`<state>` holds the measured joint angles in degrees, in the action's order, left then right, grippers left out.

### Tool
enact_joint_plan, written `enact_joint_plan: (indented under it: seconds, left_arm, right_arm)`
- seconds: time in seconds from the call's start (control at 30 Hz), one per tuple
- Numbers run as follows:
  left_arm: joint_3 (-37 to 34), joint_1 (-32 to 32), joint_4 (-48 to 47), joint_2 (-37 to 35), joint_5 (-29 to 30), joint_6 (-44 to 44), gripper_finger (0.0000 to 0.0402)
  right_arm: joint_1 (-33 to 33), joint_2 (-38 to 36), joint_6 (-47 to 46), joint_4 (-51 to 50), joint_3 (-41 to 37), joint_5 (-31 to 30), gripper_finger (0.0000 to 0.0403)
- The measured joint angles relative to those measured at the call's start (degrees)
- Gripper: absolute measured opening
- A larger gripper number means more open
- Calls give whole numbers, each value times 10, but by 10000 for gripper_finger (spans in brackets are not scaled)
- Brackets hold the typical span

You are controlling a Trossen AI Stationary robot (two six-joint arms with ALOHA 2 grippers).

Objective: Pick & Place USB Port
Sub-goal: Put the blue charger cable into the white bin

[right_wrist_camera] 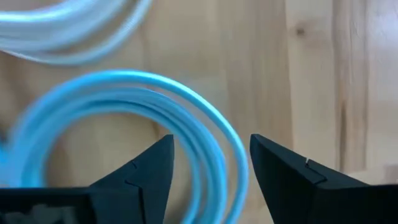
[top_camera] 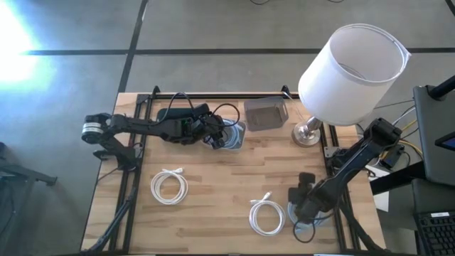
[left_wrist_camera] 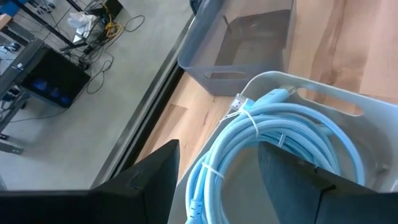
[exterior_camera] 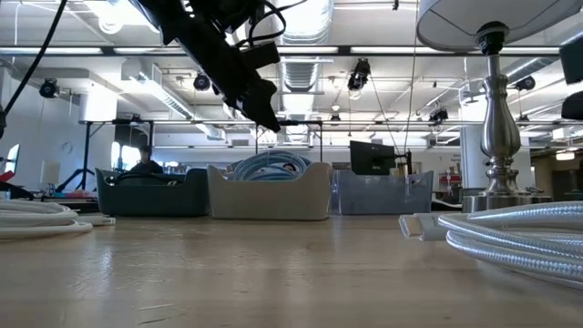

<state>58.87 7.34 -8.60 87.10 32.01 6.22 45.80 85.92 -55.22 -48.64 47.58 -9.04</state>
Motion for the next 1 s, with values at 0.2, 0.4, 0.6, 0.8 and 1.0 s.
enact_joint_plan:
  seconds: [0.2,0.4,0.6,0.8,1.0]
  left_arm:
    - [0,0,0,0,-15,-2,223]
    - [0,0,0,0,-15,-2,223]
    - [0,0,0,0,-15,-2,223]
    - [-1,0,0,0,-44,-25,223]
    - [-1,0,15,0,-194,-86,223]
  right_arm:
    - [0,32,-1,0,-21,16,228]
    - [0,64,-8,8,-18,68,240]
    - [0,76,-13,10,-18,74,217]
    - [-1,57,-34,19,-20,78,145]
    - [-2,44,-79,11,-10,38,70]
